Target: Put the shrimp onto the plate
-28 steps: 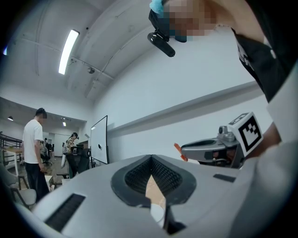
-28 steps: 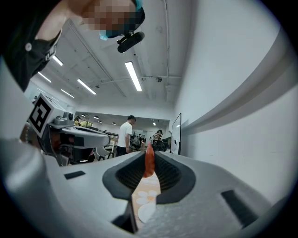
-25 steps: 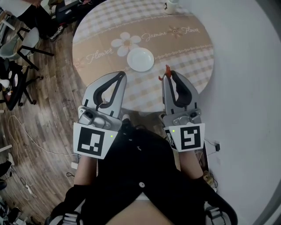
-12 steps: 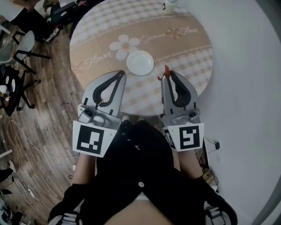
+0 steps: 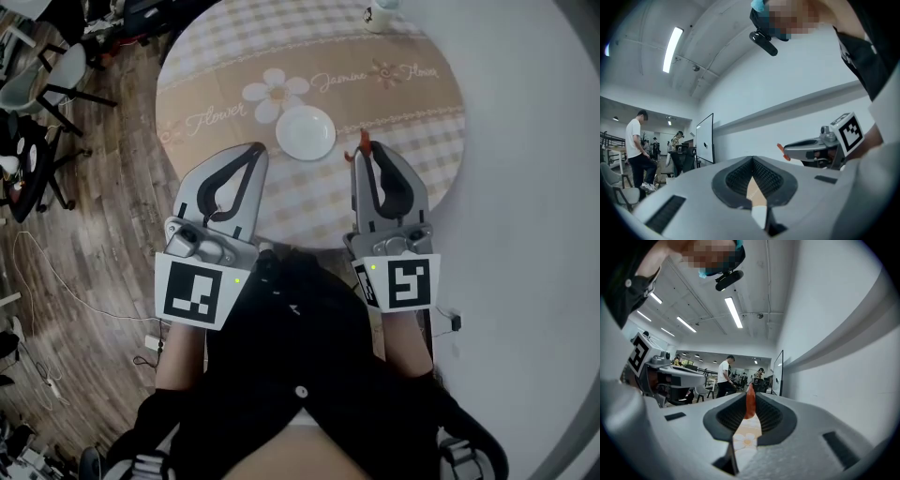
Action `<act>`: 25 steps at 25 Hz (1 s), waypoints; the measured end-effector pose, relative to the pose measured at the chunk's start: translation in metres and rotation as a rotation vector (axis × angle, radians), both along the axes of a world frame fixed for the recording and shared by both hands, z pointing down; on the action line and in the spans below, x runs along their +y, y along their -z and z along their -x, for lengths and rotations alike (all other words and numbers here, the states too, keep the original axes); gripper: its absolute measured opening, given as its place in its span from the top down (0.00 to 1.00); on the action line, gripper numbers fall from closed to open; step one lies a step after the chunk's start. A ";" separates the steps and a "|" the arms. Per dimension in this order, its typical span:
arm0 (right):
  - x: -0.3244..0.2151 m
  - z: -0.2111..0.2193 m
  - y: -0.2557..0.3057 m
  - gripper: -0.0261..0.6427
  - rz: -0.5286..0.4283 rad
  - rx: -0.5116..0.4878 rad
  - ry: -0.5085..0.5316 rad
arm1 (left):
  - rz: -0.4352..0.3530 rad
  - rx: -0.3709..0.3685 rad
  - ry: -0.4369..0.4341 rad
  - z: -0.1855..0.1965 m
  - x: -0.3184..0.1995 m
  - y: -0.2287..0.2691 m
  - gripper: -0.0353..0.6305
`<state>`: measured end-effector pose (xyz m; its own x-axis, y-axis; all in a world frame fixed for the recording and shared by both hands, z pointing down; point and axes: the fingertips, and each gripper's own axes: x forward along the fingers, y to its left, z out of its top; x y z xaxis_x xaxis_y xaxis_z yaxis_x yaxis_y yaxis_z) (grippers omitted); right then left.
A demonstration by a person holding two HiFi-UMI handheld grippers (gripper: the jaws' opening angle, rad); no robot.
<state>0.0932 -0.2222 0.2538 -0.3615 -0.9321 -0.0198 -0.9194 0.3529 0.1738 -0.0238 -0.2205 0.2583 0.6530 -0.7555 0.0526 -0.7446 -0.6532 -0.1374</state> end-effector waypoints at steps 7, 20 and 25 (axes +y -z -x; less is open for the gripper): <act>-0.018 -0.001 -0.012 0.89 0.033 0.015 0.064 | 0.003 -0.007 0.061 0.000 -0.004 -0.002 0.94; -0.055 0.007 -0.083 0.89 0.180 0.055 0.143 | 0.015 -0.013 0.127 -0.001 -0.014 -0.013 0.94; -0.068 0.006 -0.121 0.89 0.255 0.088 0.151 | 0.039 -0.012 0.151 0.003 -0.016 -0.021 0.94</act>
